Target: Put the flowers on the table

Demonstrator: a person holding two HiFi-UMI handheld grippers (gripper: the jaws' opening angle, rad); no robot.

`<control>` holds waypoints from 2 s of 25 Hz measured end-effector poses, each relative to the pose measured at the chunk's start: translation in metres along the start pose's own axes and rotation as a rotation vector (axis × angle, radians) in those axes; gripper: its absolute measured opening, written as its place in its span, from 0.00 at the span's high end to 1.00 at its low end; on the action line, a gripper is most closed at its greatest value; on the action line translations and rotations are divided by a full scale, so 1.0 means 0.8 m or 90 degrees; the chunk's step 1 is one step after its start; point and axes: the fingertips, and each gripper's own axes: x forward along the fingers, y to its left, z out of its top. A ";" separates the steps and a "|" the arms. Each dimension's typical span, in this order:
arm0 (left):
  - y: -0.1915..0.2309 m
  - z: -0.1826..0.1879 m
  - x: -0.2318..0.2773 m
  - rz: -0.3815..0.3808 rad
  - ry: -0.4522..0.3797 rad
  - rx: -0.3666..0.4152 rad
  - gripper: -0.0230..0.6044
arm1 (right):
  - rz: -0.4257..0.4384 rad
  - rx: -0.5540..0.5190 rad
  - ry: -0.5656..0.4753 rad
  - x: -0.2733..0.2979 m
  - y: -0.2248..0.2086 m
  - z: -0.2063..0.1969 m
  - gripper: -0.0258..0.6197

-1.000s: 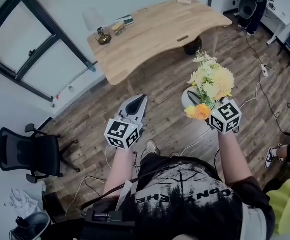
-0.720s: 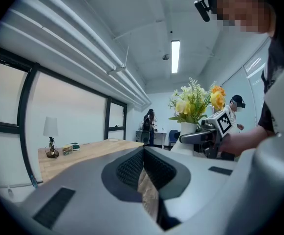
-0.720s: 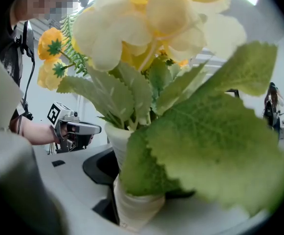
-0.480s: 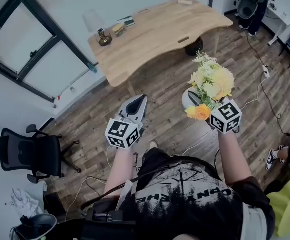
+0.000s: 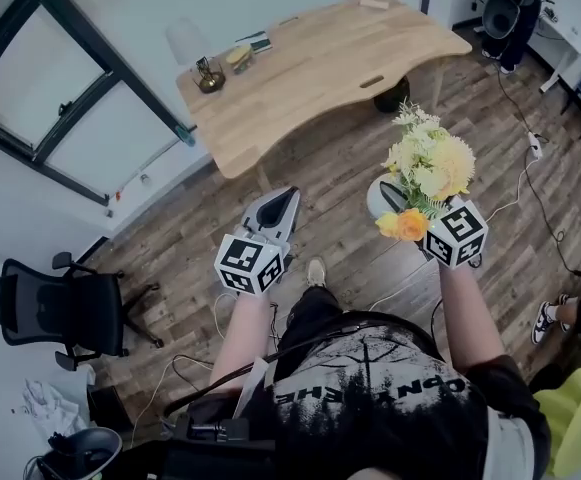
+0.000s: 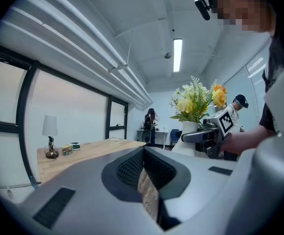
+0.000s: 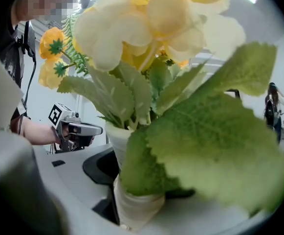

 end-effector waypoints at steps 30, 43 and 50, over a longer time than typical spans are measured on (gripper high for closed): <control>0.231 0.038 0.162 -0.082 0.010 0.018 0.94 | -0.079 0.016 0.003 0.234 -0.114 0.030 0.56; 0.336 0.031 0.215 -0.115 0.012 0.010 0.94 | -0.100 0.016 0.010 0.342 -0.137 0.028 0.56; 0.370 0.026 0.241 -0.111 0.007 -0.011 0.94 | -0.094 0.010 0.031 0.379 -0.156 0.027 0.56</control>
